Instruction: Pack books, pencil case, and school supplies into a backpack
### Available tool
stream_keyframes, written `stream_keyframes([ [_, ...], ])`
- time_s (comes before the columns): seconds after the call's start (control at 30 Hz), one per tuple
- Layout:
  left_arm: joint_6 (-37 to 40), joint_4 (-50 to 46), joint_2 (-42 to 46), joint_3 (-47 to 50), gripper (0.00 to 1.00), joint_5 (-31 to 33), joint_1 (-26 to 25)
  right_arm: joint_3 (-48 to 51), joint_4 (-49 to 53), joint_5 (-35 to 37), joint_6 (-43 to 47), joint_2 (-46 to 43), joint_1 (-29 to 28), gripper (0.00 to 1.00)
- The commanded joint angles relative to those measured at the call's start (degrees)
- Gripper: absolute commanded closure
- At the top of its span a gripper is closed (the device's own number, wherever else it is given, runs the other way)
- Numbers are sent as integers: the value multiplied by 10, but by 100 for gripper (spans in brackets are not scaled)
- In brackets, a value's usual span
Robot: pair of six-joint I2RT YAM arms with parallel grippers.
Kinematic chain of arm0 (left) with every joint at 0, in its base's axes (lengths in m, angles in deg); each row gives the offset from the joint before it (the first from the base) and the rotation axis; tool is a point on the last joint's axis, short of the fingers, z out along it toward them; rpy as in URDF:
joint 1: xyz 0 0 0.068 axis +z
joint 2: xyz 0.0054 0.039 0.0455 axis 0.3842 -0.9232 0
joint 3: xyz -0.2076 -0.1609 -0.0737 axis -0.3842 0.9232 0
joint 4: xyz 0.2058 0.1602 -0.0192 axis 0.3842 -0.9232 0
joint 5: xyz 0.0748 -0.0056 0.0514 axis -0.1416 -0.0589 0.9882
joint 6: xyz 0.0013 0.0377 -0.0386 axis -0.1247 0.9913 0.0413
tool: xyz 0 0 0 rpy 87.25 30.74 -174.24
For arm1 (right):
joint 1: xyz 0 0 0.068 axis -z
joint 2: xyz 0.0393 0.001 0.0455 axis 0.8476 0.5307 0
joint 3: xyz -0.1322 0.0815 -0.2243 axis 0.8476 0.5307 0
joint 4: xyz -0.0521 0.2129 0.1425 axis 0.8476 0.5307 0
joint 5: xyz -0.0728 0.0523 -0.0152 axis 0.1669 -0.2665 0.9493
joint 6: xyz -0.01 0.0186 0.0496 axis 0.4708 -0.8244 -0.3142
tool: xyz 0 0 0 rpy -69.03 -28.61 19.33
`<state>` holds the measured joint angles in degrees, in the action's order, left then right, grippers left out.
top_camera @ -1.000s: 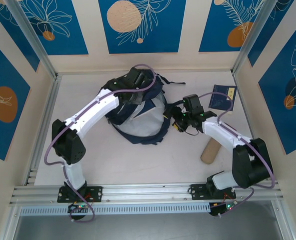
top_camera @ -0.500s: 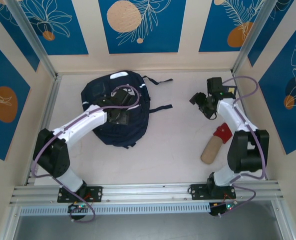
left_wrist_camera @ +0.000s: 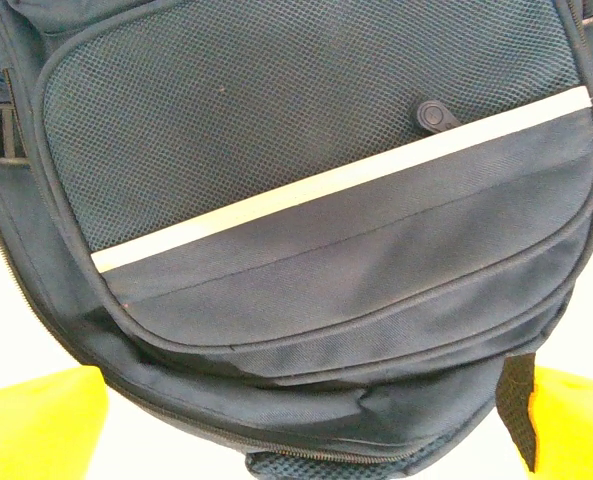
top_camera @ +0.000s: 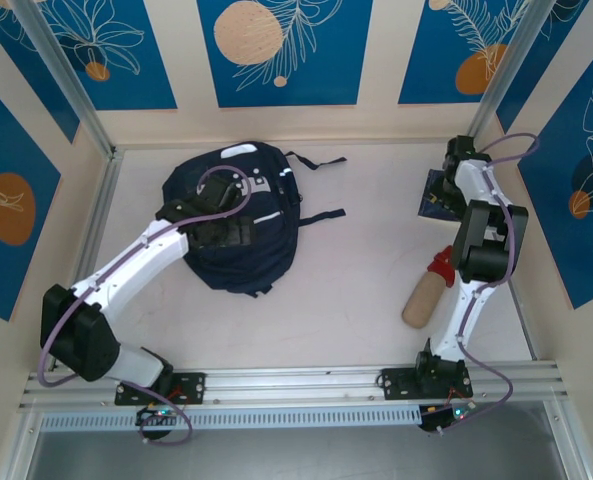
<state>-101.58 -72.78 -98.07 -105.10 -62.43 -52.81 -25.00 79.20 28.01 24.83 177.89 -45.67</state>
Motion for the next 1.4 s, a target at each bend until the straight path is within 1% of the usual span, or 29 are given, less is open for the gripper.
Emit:
stream_keyframes([
  [0.0, -6, 1, 22, 6, 0, -28, 9, -63, 50, 31, 51, 41, 11, 18],
  [0.17, -3, -6, 25, 9, 0, -33, 14, -119, 63, 4, 80, 97, 30, 15],
  [0.37, -5, -2, 17, 12, 0, -46, 16, -159, 82, -50, 80, 120, 51, 16],
  [0.5, -7, 0, 14, 10, 0, -50, 16, -180, 105, -60, 75, 131, 54, 15],
  [0.53, -6, 0, 14, 8, 0, -50, 16, -183, 110, -63, 74, 132, 53, 9],
  [0.57, -5, -1, 14, 7, 0, -50, 17, -183, 111, -69, 74, 134, 53, 7],
  [0.6, -4, -2, 13, 5, 0, -50, 17, -182, 110, -75, 74, 134, 53, 12],
  [0.63, -3, -3, 14, 4, 0, -50, 17, -180, 108, -84, 76, 135, 53, 19],
  [0.7, -2, -6, 14, 2, 0, -49, 17, -179, 105, -106, 80, 136, 53, 35],
  [0.73, -2, -7, 14, 2, 0, -48, 17, -180, 107, -110, 78, 136, 53, 42],
  [0.93, -1, -12, 20, 5, 0, -45, 17, -170, 104, -118, 83, 122, 43, 59],
  [1.13, -4, -12, 23, 10, 0, -47, 17, -122, 80, -150, 74, 87, 36, 74],
  [1.27, -4, -11, 25, 9, 0, -48, 17, -97, 64, -172, 65, 66, 30, 88],
  [1.37, -7, -11, 27, 11, 0, -50, 17, -86, 67, -179, 61, 55, 24, 93],
])
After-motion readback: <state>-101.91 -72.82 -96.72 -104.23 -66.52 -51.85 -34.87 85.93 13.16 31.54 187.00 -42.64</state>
